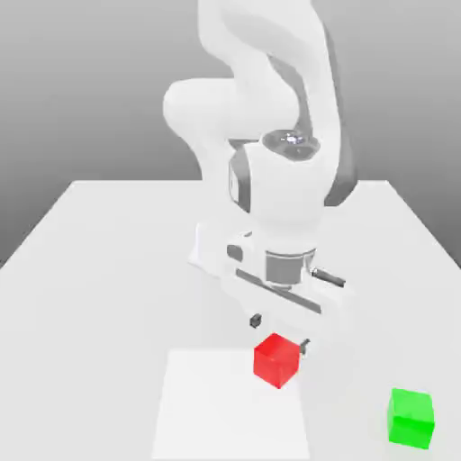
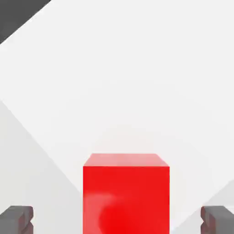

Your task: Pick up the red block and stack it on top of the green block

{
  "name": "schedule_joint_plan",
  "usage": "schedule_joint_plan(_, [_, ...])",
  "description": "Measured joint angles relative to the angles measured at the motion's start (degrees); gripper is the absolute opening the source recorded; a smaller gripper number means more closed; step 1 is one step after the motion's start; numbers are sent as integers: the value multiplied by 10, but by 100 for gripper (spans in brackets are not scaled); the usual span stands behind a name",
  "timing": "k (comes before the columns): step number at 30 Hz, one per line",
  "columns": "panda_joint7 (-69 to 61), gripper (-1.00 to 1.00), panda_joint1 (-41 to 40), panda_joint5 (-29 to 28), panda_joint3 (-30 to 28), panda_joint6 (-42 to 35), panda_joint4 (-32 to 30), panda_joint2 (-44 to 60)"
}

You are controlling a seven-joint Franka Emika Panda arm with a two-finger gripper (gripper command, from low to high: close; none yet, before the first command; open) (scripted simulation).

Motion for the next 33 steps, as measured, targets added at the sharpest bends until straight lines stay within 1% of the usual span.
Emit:
schedule_joint_plan(4, [49,0,50,-68,-67,48,8,60])
schedule_joint_plan(5, [54,-100,59,-75,-78,55,9,68])
schedule_joint_plan(11, [58,-100,63,-80,-83,60,10,72])
schedule_joint_plan(12, [54,-100,58,-75,-76,55,9,67])
schedule_joint_plan(17, [-7,-100,30,10,-26,2,0,0])
schedule_joint_plan(20, [-41,-100,33,57,-17,-34,-7,-43])
schedule_joint_plan(23, [-71,-100,44,84,-16,-67,-9,-77])
schedule_joint_plan(27, [-180,-100,83,93,-11,-103,45,-60])
schedule_joint_plan(33, [-343,-100,109,69,18,-155,141,-12])
